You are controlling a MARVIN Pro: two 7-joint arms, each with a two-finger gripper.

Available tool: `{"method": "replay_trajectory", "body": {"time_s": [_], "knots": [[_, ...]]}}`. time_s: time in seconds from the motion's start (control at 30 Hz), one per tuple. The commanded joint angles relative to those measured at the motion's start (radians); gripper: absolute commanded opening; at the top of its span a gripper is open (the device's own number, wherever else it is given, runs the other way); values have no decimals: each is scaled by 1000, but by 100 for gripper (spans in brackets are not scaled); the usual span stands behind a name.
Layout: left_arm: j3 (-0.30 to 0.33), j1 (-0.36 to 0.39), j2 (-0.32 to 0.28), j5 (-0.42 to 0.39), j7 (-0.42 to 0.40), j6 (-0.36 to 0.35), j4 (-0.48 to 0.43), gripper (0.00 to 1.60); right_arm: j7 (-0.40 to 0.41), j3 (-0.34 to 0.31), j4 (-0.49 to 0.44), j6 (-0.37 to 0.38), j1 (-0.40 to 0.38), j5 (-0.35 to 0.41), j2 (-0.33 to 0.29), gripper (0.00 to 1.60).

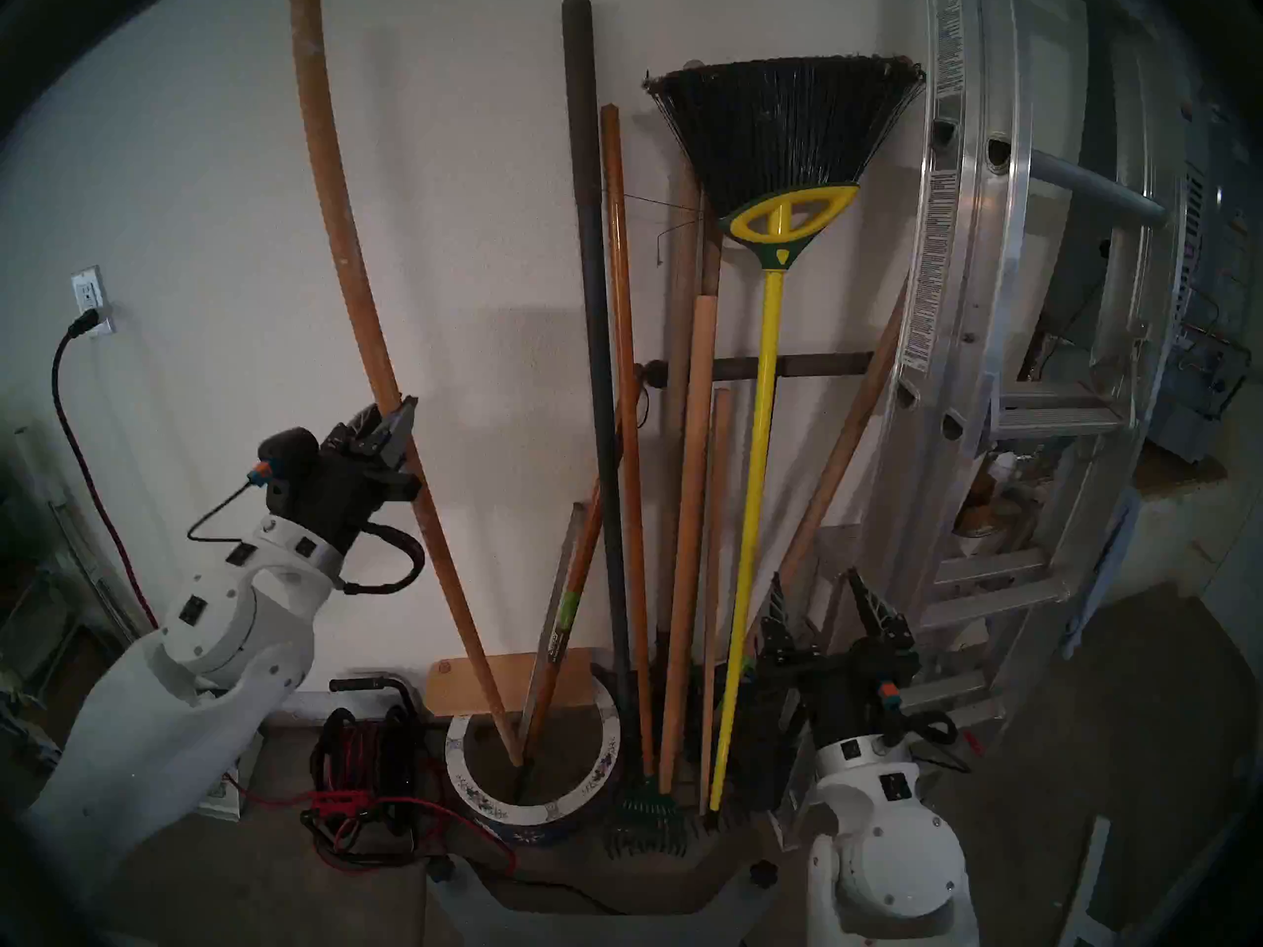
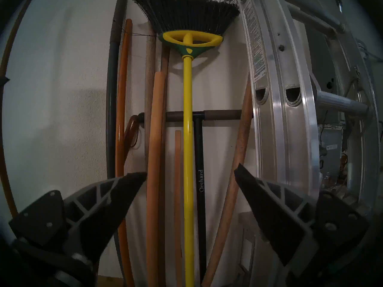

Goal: Put wooden sticks into the pot

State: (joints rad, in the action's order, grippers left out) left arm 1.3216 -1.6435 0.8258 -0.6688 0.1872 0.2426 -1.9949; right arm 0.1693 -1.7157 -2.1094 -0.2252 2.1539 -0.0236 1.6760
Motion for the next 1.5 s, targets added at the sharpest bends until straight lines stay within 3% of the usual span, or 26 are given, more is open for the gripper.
{"method": "replay_trajectory", "body": {"time_s": [0.0, 0.07, 0.1, 0.27, 0.73, 1.03, 1.27, 1.47], "knots": [[-40, 39, 87, 67, -48, 128, 128, 0, 1, 2, -2, 1, 0, 2, 1, 160], [-37, 34, 99, 73, -53, 124, 136, 0, 1, 2, -2, 1, 0, 2, 1, 160], [-44, 29, 119, 78, -68, 169, 171, 0, 1, 2, -2, 1, 0, 2, 1, 160], [-33, -1, 176, 87, -112, 231, 231, 0, 1, 2, -2, 1, 0, 2, 1, 160], [-118, -15, 226, 137, -159, 440, 478, 0, 1, 2, -2, 1, 0, 2, 1, 160], [-143, 36, 268, 150, -143, 422, 613, 0, 1, 2, -2, 1, 0, 3, 1, 160], [-151, 128, 320, 122, -107, 313, 709, 0, 1, 2, -2, 1, 0, 2, 1, 160], [-120, 179, 375, 142, -92, 241, 770, 0, 1, 2, -2, 0, 0, 2, 1, 160]]}}
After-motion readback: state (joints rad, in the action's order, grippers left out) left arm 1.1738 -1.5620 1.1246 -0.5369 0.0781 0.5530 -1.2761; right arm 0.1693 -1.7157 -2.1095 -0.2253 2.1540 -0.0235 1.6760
